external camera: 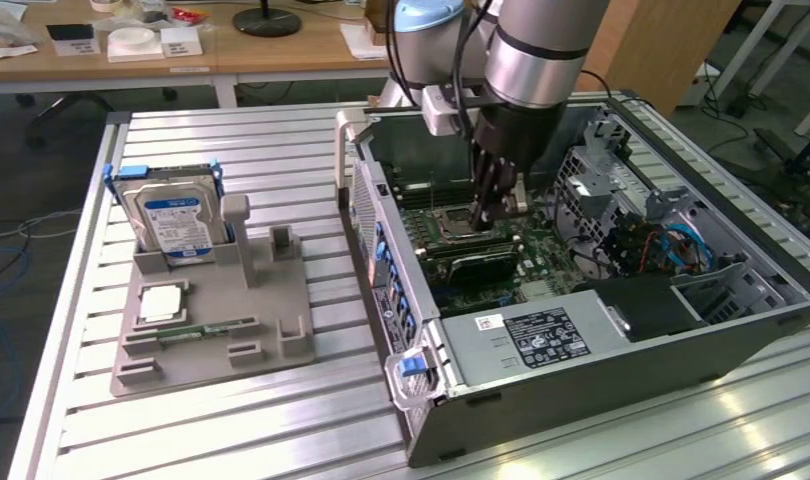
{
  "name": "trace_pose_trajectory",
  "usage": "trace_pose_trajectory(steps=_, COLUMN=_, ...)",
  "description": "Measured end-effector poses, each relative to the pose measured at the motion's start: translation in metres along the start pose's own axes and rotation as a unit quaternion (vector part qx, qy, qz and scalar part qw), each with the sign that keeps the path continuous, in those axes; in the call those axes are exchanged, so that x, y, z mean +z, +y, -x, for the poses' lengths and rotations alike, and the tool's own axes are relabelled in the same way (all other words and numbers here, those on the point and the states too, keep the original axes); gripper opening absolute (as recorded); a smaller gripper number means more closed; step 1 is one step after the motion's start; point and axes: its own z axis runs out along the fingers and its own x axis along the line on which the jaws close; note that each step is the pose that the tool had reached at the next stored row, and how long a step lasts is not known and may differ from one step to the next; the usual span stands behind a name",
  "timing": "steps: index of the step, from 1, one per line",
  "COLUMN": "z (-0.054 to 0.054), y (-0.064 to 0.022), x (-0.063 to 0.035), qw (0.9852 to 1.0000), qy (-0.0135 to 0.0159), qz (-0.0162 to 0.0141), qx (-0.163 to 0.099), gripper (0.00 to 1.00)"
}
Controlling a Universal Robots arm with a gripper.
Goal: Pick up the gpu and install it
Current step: 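Press down on the gpu until it lock into place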
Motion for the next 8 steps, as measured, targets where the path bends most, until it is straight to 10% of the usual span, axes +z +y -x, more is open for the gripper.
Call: trace_pose_trajectory(steps=8, z=0.0004, y=-0.0003, x=-0.0104, qw=1.0, qy=0.0, qz=-0.0001, qx=0.0, gripper=0.11)
